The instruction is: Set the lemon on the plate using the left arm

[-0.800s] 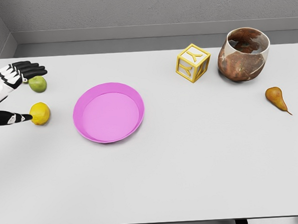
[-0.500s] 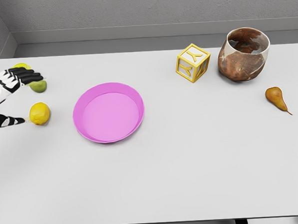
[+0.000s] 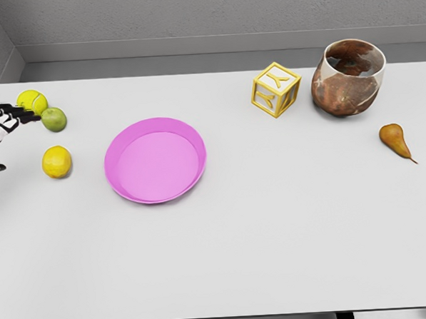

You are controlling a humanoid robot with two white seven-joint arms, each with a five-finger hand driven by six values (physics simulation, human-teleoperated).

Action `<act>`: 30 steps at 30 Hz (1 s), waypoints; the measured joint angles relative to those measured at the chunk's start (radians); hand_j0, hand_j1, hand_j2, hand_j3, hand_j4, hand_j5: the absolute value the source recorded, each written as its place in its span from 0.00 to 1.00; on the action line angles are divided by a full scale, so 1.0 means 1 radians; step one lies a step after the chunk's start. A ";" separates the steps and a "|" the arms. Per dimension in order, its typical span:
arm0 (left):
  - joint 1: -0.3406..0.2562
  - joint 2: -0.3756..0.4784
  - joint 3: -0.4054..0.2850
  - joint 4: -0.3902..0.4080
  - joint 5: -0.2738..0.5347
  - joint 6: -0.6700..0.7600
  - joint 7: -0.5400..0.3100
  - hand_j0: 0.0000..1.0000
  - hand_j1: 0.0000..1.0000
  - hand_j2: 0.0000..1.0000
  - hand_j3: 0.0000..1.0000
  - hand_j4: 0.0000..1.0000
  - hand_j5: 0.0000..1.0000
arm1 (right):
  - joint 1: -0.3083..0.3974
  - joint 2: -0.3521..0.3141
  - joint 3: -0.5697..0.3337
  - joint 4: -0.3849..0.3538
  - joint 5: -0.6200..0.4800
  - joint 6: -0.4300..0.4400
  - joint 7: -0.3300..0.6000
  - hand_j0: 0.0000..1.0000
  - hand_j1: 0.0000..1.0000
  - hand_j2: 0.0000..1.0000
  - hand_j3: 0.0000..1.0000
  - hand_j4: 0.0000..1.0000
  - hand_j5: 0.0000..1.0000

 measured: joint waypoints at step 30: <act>-0.109 -0.081 -0.198 0.058 -0.048 0.000 0.001 1.00 1.00 1.00 1.00 1.00 1.00 | 0.000 0.000 0.000 0.000 0.000 0.000 0.000 1.00 1.00 1.00 1.00 1.00 1.00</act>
